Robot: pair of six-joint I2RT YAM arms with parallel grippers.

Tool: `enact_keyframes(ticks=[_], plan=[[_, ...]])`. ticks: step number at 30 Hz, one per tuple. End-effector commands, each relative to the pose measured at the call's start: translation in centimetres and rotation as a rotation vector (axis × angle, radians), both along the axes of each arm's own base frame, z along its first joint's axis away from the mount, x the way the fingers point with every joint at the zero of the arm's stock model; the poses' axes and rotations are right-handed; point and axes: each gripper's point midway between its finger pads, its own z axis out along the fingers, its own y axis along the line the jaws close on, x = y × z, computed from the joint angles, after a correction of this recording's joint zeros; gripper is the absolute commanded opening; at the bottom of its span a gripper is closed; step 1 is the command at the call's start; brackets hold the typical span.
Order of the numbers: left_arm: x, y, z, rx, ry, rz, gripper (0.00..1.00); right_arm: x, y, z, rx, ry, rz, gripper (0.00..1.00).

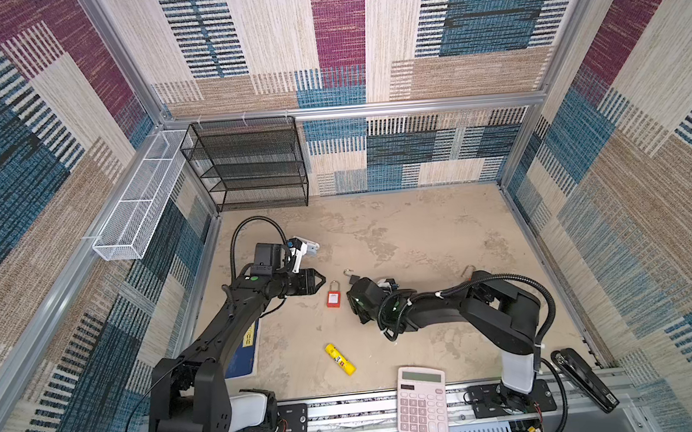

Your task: Lock with the key

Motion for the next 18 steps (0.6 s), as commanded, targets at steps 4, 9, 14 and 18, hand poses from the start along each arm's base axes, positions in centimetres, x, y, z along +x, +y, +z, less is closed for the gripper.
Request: enact_keyframes(ticks=[4,9,14,18], plan=[[-0.2,-0.2,0.3,-0.016,-0.002,-0.005,0.57,0.1,0.4,-0.3,0.023,0.009,-0.005,0.14],[-0.4,-0.1,0.0,-0.016,0.012,0.005,0.57,-0.1,0.6,-0.1,0.032,0.018,0.006,0.36],[-0.5,-0.1,0.1,-0.016,0.017,0.002,0.57,-0.1,0.4,0.3,0.009,0.024,0.003,0.58],[-0.6,0.0,0.3,-0.009,0.015,0.000,0.57,-0.2,0.4,0.6,-0.004,0.025,0.008,0.76]])
